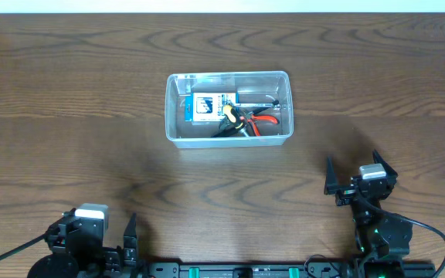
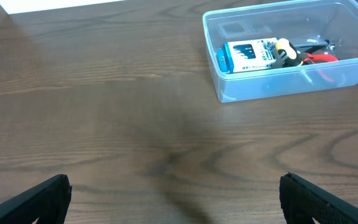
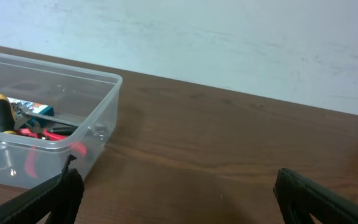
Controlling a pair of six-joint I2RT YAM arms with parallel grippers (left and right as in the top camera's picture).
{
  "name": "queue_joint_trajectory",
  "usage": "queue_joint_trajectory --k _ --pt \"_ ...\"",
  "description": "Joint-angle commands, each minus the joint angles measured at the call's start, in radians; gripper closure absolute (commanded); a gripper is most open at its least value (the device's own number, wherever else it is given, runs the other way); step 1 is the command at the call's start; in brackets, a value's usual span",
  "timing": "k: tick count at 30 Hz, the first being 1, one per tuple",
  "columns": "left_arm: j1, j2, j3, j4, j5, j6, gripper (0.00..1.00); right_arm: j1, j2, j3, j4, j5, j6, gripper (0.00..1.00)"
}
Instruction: Pack container
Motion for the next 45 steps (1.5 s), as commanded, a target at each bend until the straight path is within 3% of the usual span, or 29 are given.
queue_joint_trajectory --k 1,26,28,33,38,45 --pt "-0.002 -0.002 -0.003 0.001 -0.007 -0.005 0.02 0.008 -0.01 -0.002 -0.005 0.01 -0.004 0.01" --pt "-0.002 -0.002 -0.003 0.002 -0.02 0.01 0.02 0.008 -0.01 -0.002 -0.005 0.01 -0.004 0.01" --pt "0.006 -0.002 -0.004 0.01 0.059 0.005 0.02 0.008 -0.01 -0.002 -0.005 0.01 -0.004 0.01" --pt "0.102 -0.042 -0.029 0.175 0.208 0.005 0.02 0.008 -0.01 -0.002 -0.005 0.01 -0.004 0.01" --pt "0.134 -0.139 -0.144 0.274 0.195 0.003 0.02 0.008 -0.01 -0.002 -0.005 0.01 -0.004 0.01" --pt "0.137 -0.232 -0.417 0.574 0.196 0.068 0.02 0.008 -0.01 -0.002 -0.005 0.01 -0.004 0.01"
